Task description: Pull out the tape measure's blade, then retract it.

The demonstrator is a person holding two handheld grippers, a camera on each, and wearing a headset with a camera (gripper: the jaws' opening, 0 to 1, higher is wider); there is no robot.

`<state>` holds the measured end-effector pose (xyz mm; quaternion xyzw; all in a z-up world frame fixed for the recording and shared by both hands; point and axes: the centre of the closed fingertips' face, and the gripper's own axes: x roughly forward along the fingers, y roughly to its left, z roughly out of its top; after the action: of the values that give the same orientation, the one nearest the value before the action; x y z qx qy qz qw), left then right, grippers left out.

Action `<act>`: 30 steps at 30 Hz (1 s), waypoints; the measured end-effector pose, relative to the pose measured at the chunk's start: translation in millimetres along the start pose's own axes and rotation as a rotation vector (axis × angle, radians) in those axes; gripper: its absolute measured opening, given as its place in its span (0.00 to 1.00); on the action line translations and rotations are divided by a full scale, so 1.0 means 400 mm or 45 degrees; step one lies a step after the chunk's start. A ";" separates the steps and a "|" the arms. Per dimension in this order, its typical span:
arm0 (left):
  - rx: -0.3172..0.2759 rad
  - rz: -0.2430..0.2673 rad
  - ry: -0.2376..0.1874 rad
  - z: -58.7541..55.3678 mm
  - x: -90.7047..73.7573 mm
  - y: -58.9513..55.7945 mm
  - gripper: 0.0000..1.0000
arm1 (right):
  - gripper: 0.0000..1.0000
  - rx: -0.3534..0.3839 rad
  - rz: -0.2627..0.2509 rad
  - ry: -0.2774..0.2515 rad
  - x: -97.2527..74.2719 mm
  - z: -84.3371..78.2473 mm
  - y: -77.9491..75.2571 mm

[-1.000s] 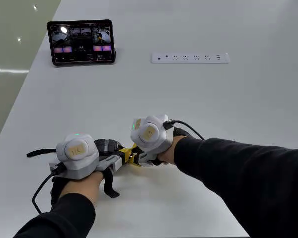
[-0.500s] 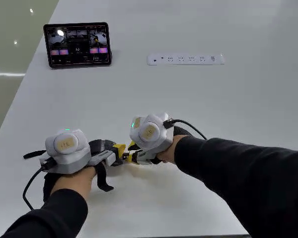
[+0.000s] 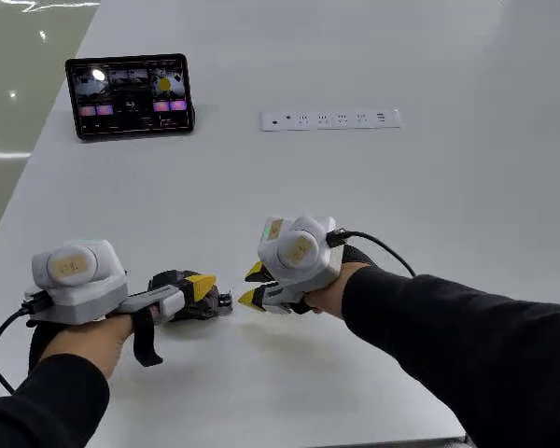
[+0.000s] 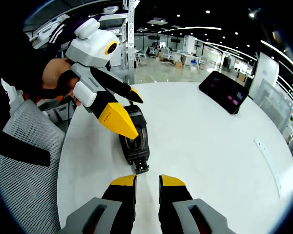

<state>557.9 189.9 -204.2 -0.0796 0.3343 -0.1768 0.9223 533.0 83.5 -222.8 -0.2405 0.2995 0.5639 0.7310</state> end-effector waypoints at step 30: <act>0.277 -0.304 0.190 -0.049 -0.120 0.013 0.99 | 0.28 0.258 -0.162 -0.101 -0.238 -0.152 0.007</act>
<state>512.3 212.3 -192.1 -0.0052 0.3690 -0.3256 0.8705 502.5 -22.6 -198.0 -0.1615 0.3098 0.4923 0.7972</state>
